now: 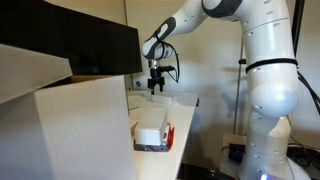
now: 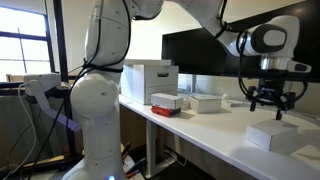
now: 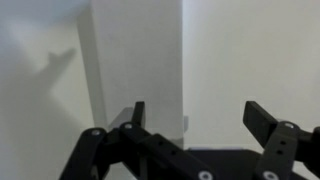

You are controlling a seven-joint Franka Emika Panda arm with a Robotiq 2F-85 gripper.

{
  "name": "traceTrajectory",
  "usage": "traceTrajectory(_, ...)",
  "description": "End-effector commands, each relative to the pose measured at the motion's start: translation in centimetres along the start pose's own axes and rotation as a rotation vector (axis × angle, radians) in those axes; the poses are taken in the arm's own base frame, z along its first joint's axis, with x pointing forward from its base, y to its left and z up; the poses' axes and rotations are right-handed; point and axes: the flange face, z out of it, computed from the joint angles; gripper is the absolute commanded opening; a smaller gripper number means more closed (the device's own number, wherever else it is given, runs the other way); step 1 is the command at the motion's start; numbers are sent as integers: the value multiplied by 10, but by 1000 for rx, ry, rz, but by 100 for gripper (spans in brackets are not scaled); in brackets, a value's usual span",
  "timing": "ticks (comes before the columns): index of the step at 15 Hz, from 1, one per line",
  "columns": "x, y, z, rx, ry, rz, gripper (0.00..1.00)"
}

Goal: Pick up the white box on the right and put it in the big white box

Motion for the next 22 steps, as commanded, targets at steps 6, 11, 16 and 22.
traceTrajectory(6, 19, 9, -7, -1, 18, 25, 100)
traceTrajectory(11, 8, 47, -5, -22, 12, 56, 100)
traceTrajectory(16, -5, 85, 4, -33, -8, 119, 100)
traceTrajectory(22, -6, 84, 10, -26, -22, 124, 100)
